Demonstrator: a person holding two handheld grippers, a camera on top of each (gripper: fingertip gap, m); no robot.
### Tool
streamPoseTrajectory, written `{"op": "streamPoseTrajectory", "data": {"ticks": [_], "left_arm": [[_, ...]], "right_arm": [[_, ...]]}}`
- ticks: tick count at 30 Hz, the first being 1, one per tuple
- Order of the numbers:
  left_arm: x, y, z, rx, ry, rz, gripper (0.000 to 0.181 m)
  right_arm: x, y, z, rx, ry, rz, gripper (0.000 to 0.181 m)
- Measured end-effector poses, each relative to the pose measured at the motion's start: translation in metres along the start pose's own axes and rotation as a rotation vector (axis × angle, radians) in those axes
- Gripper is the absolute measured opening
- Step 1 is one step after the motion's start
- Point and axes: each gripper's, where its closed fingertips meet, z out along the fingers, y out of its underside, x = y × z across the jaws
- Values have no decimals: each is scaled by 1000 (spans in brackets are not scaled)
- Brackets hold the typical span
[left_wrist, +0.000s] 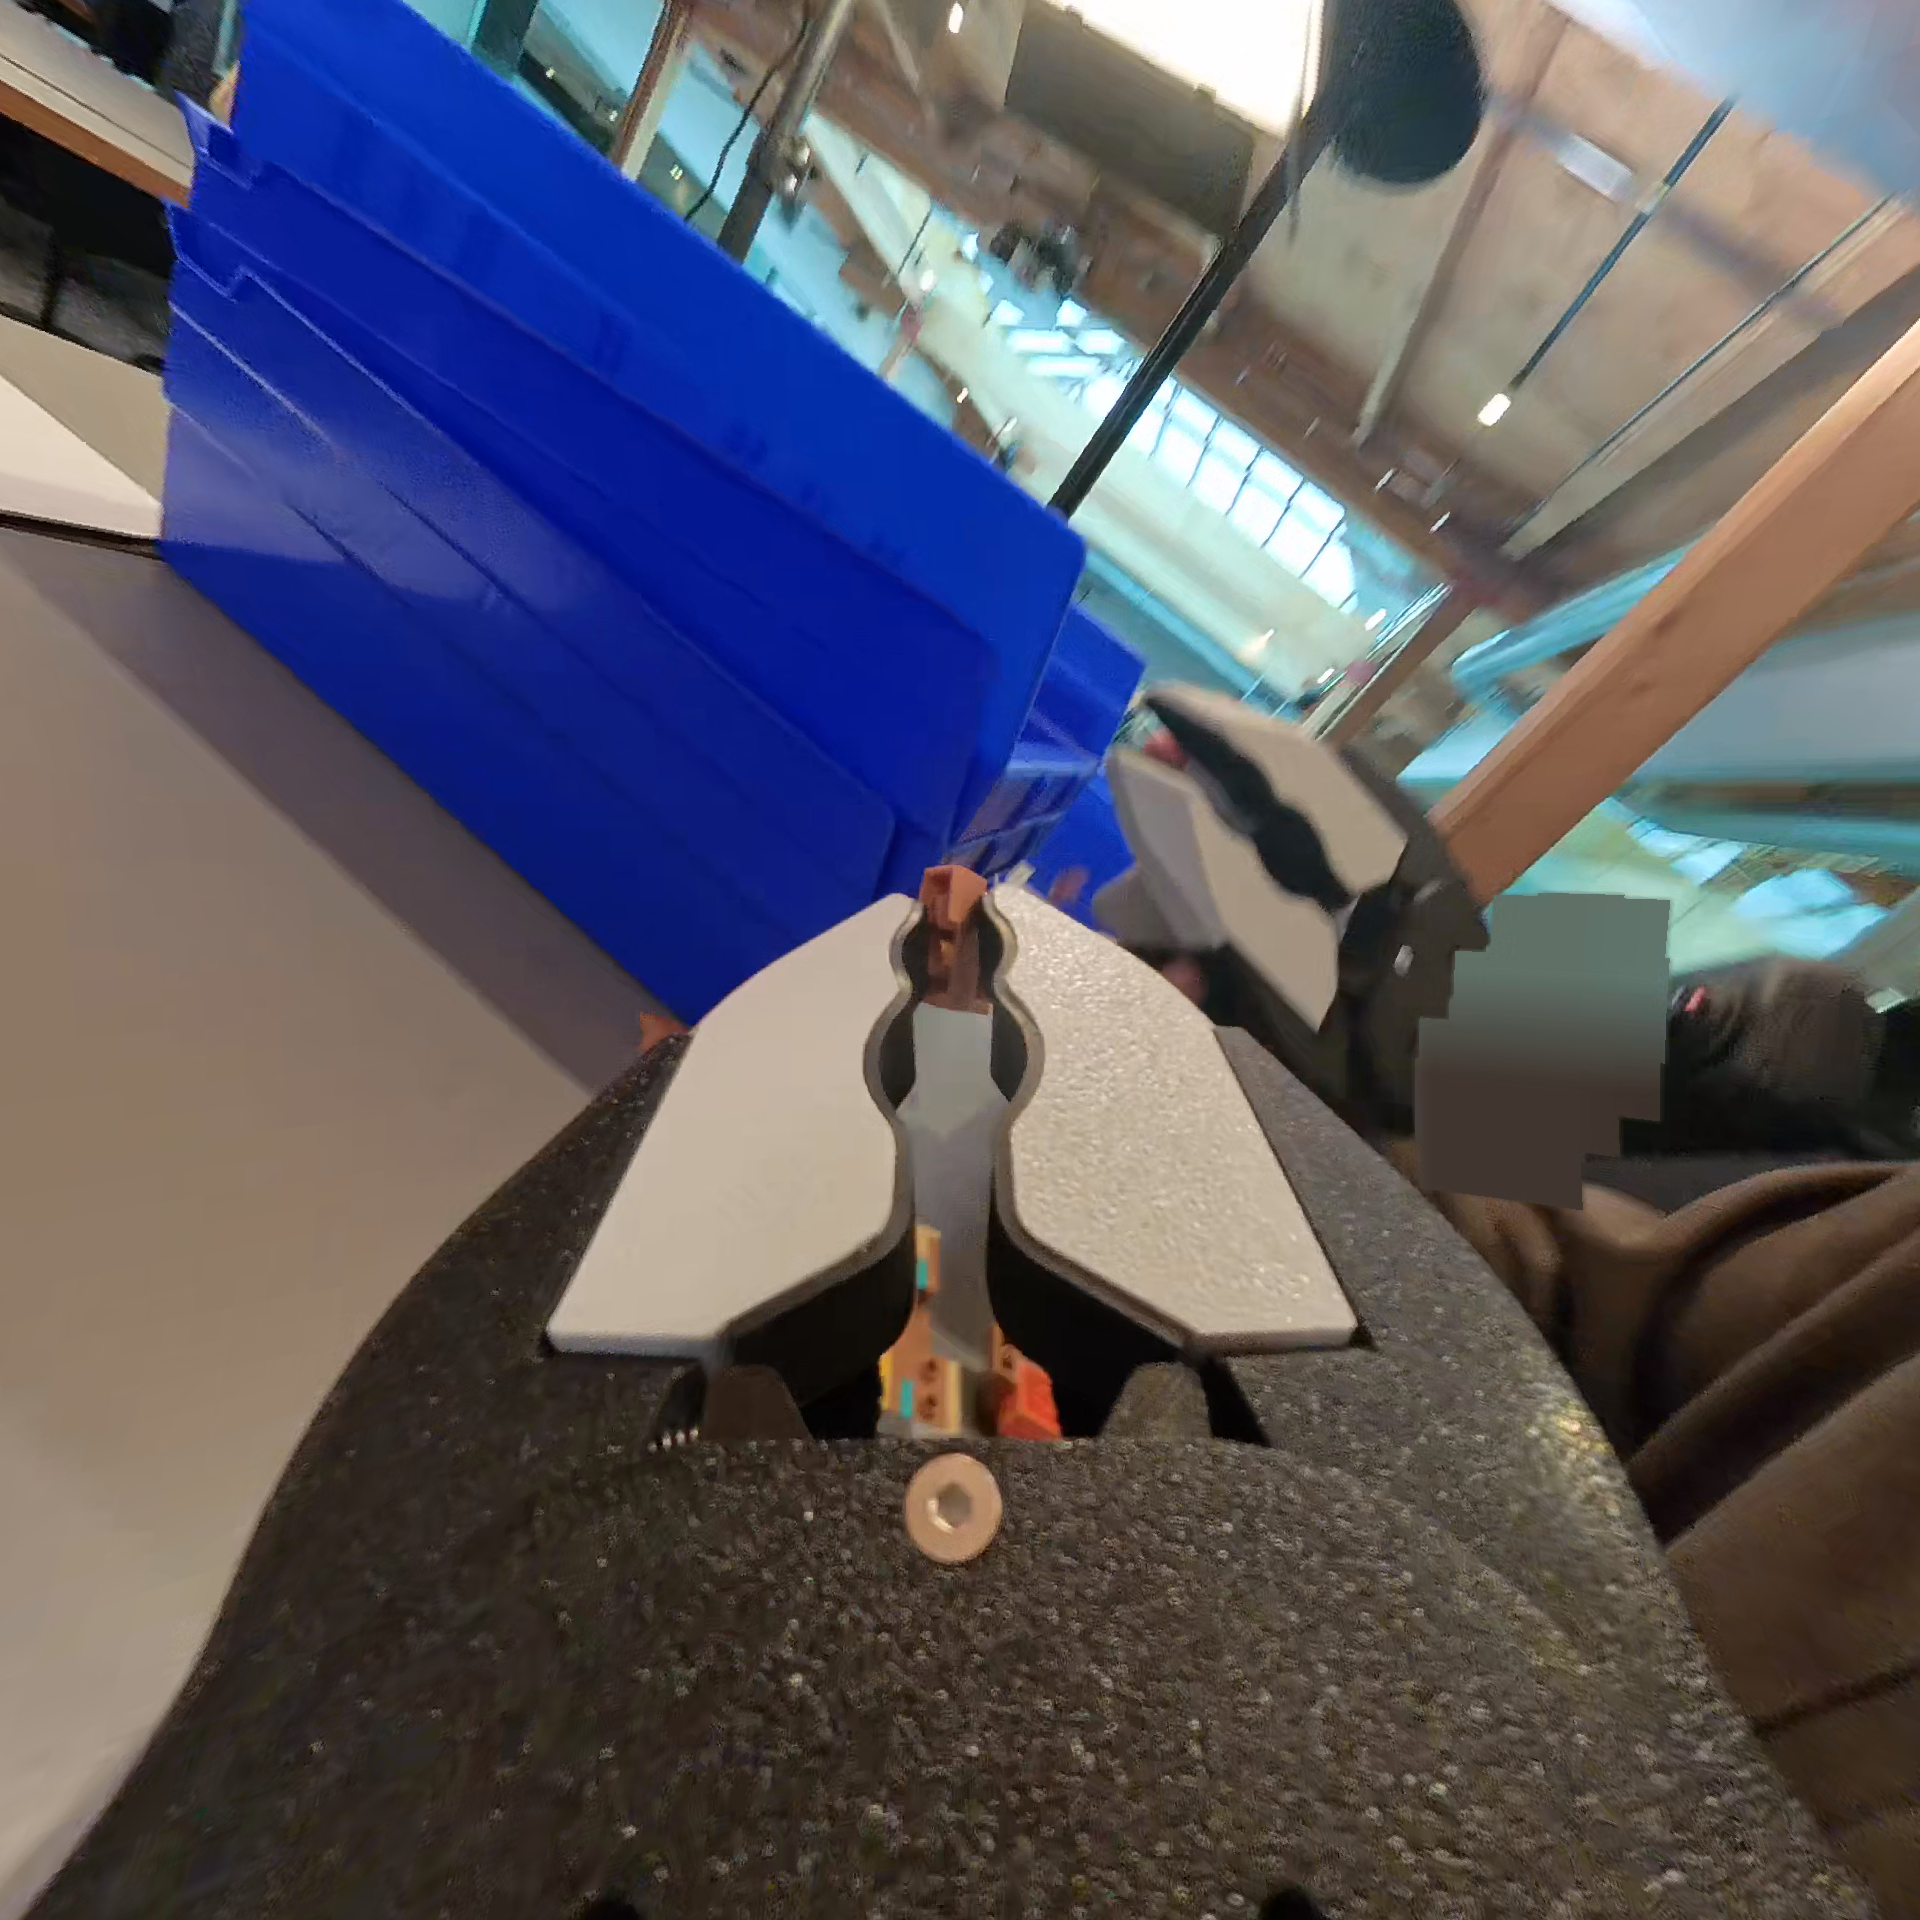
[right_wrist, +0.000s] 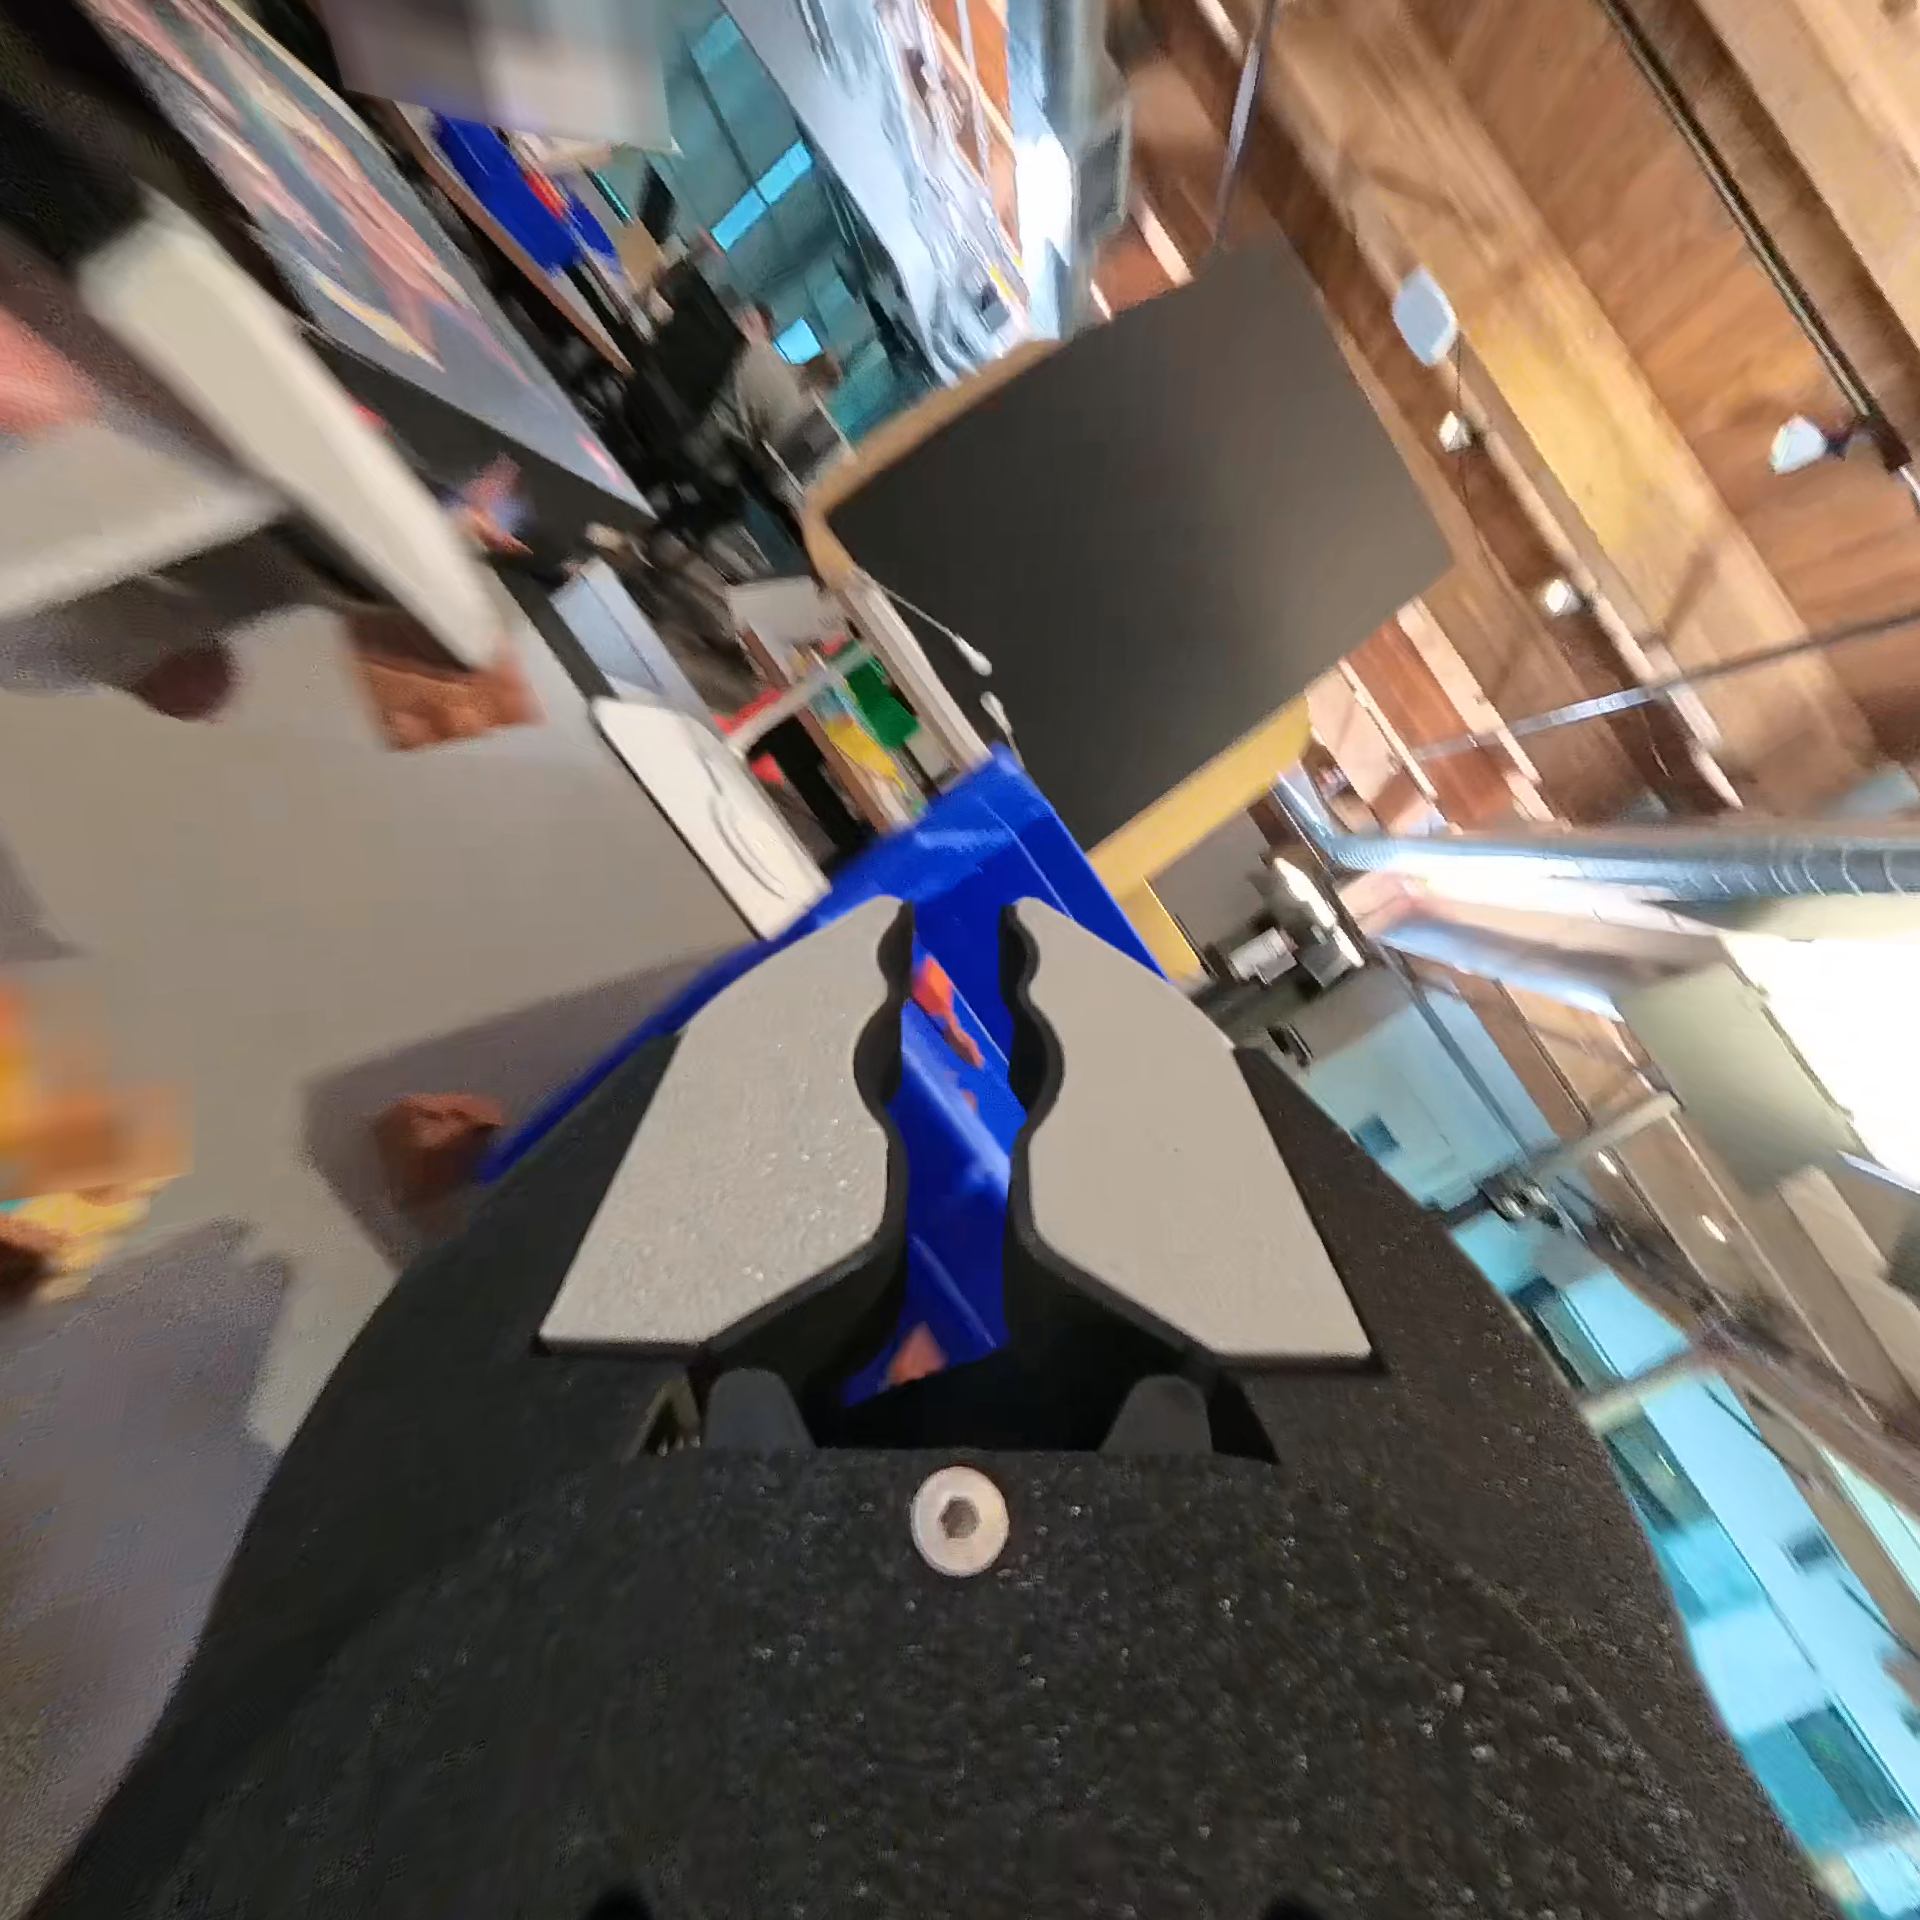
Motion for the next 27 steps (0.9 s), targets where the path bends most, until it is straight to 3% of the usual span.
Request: {"op": "streamPoseTrajectory", "data": {"ticks": [2, 9, 15, 19, 22, 24, 27], "left_arm": [[1, -6, -2, 49, 45, -82, 9], [4, -11, -4, 110, 116, -205, 9], [8, -3, 1, 91, 126, -213, 9], [9, -1, 2, 84, 108, -181, 9], [3, -11, -4, 110, 89, -163, 9], [-2, -18, -9, 133, 76, -157, 9], [-5, -22, -12, 145, 64, -148, 9]], "right_arm": [[-20, -13, -2, 32, -57, -13, 14], [-63, -16, -2, 35, -199, -9, 17], [-82, -32, 0, 73, -210, -49, 26], [-88, -26, 4, 52, -222, -85, 30], [-72, -23, -4, 132, -280, -23, 31], [-52, -22, -20, 250, -388, 113, 29], [3, -13, -34, 355, -388, 408, 20]]}}
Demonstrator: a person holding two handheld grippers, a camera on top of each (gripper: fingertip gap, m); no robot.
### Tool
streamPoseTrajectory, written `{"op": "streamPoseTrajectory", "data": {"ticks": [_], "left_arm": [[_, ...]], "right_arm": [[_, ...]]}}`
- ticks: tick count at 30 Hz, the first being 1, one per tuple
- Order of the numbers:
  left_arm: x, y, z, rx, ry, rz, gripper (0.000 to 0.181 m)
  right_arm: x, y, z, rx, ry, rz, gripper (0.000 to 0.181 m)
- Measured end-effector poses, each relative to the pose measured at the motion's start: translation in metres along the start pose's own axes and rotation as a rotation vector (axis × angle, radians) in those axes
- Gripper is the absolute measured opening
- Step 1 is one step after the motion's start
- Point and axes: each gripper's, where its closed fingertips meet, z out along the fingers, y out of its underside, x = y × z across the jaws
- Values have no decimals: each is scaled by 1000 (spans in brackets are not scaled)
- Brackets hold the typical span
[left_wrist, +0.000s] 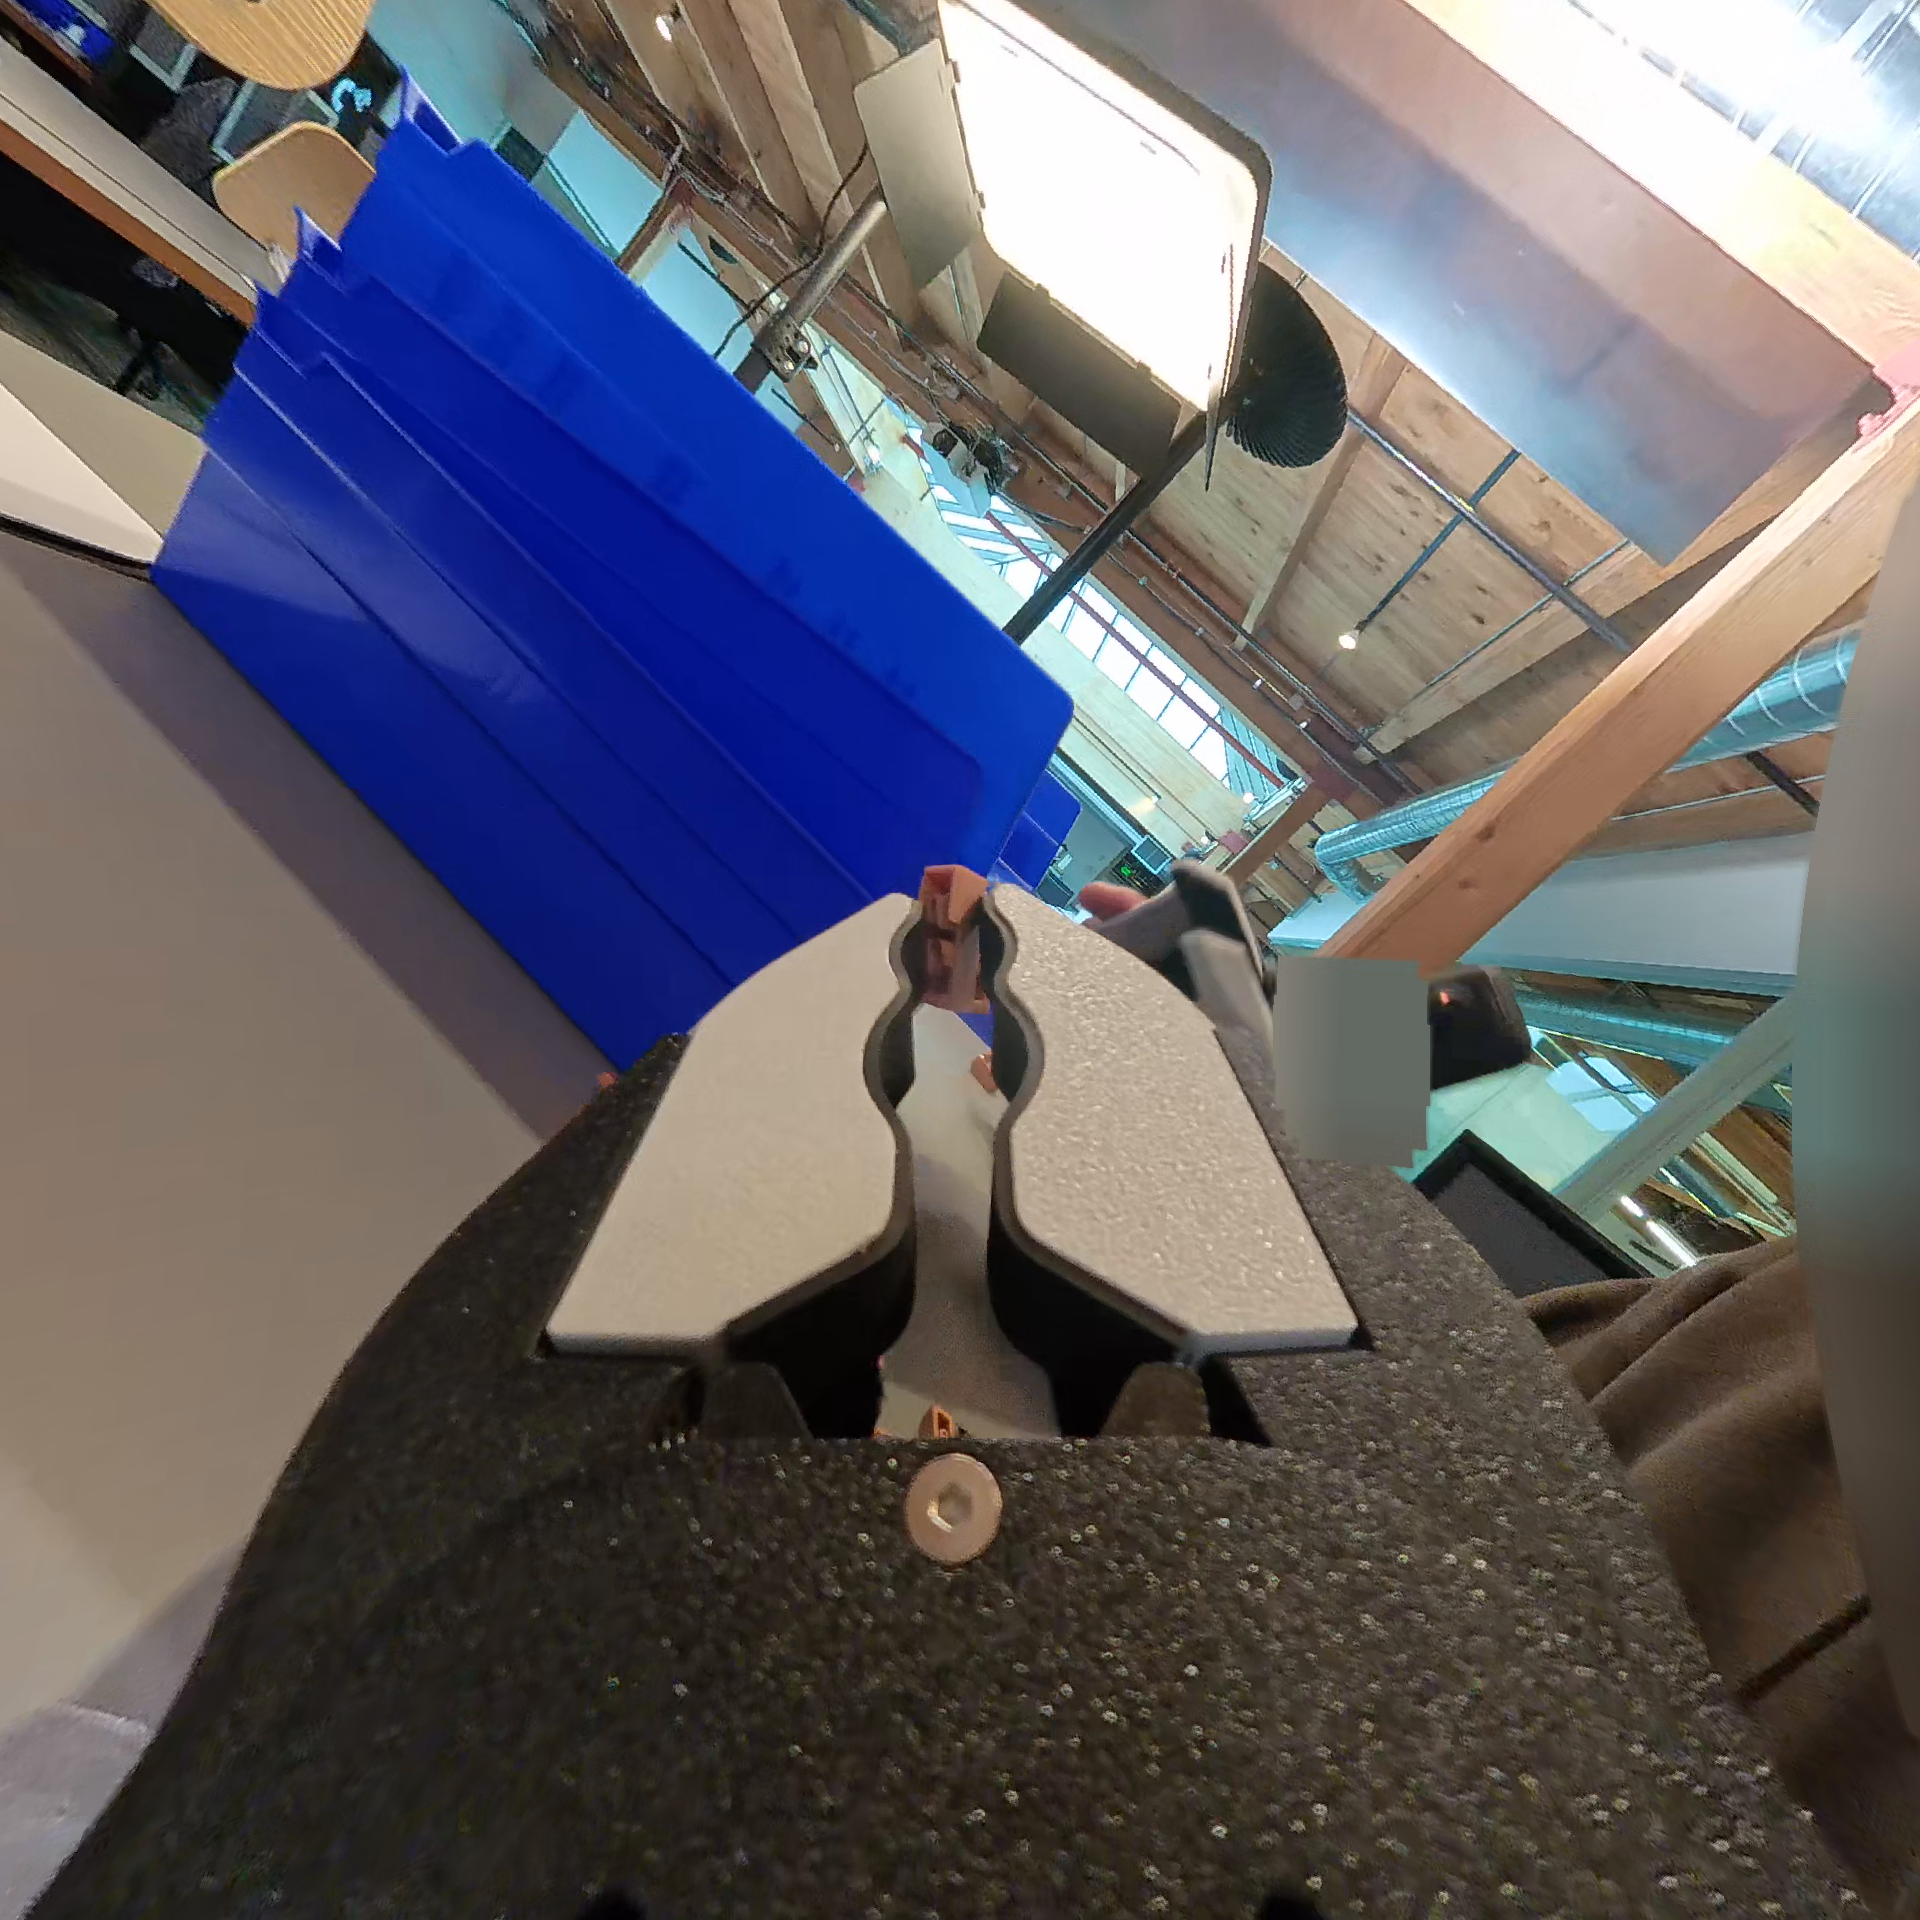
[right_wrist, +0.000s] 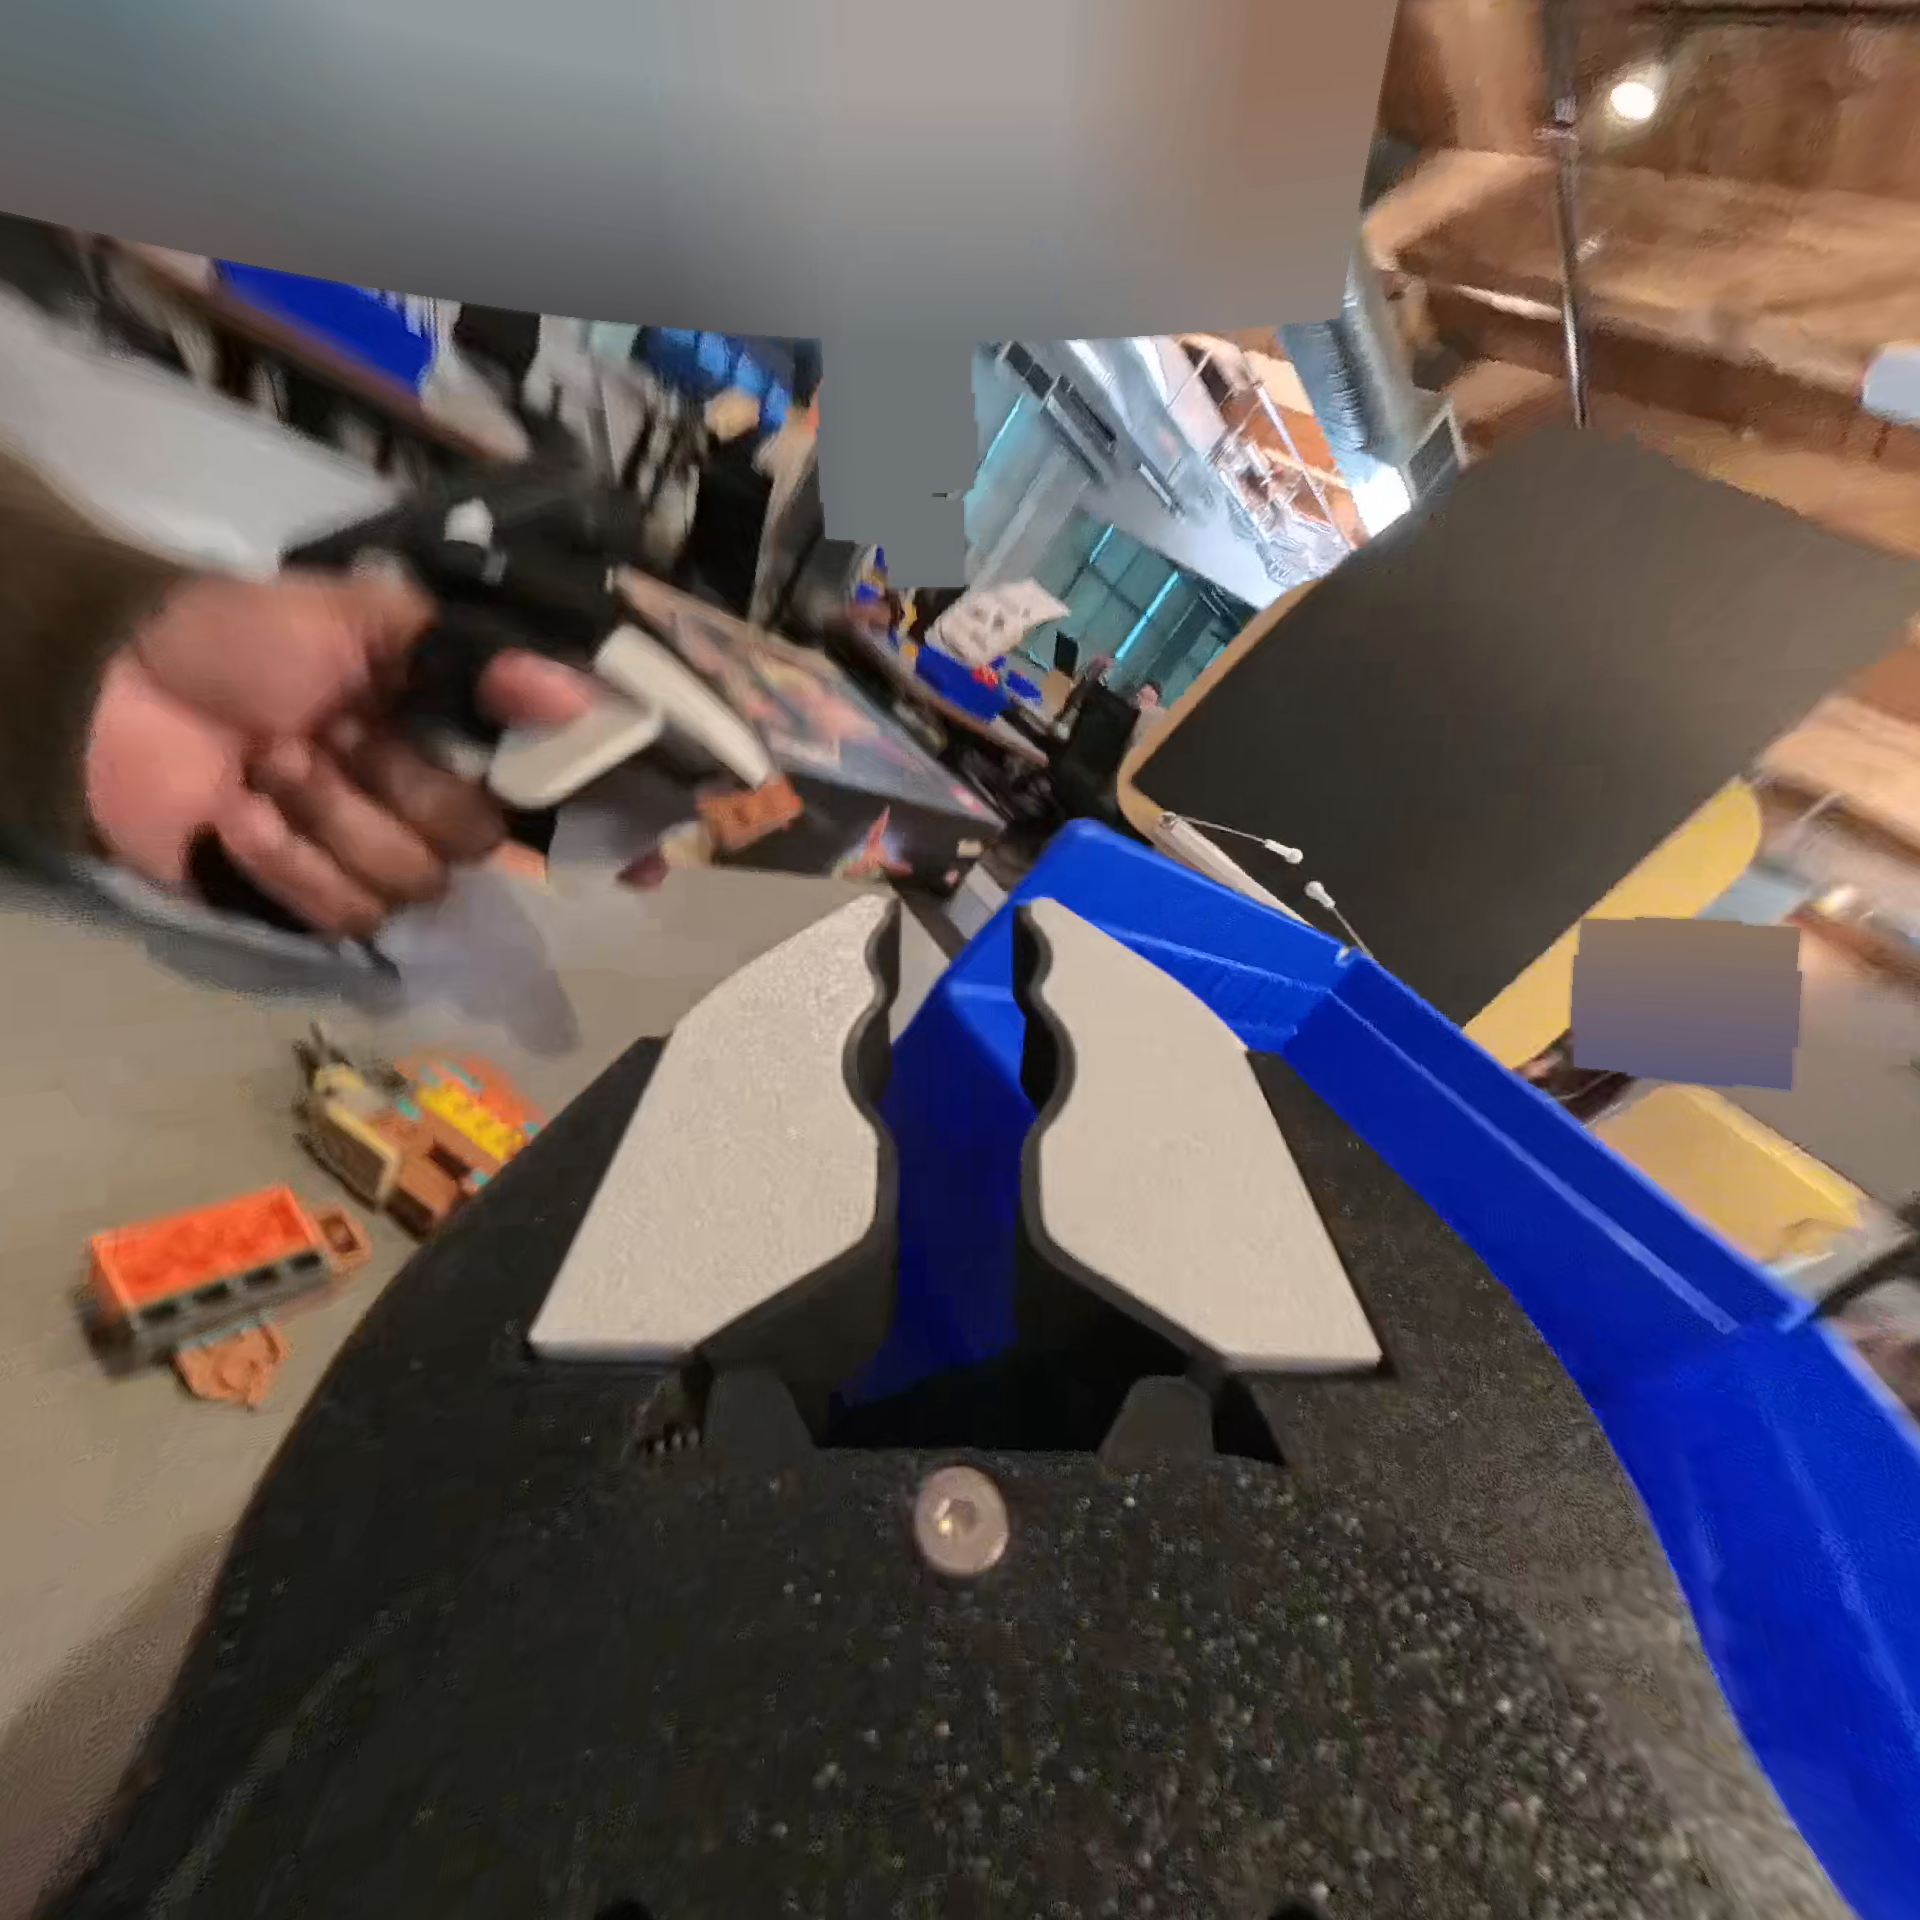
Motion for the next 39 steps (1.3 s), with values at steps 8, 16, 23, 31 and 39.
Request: {"op": "streamPoseTrajectory", "data": {"ticks": [8, 16, 23, 31, 39], "left_arm": [[-3, -6, -3, 14, -7, -10, 9], [-4, -6, -3, 2, -16, 10, 9], [-2, -3, -1, -6, -7, 1, 9], [4, 2, 1, -22, -1, 36, 9], [0, 2, 1, -27, -7, 36, 9]], "right_arm": [[31, -17, -12, 104, -23, 355, 19], [-3, 35, -68, -453, -151, 498, 21], [-59, 97, -194, -939, 118, 670, 23], [-75, 113, -190, -1038, 159, 633, 27], [-77, 117, -190, -1136, 149, 548, 8]]}}
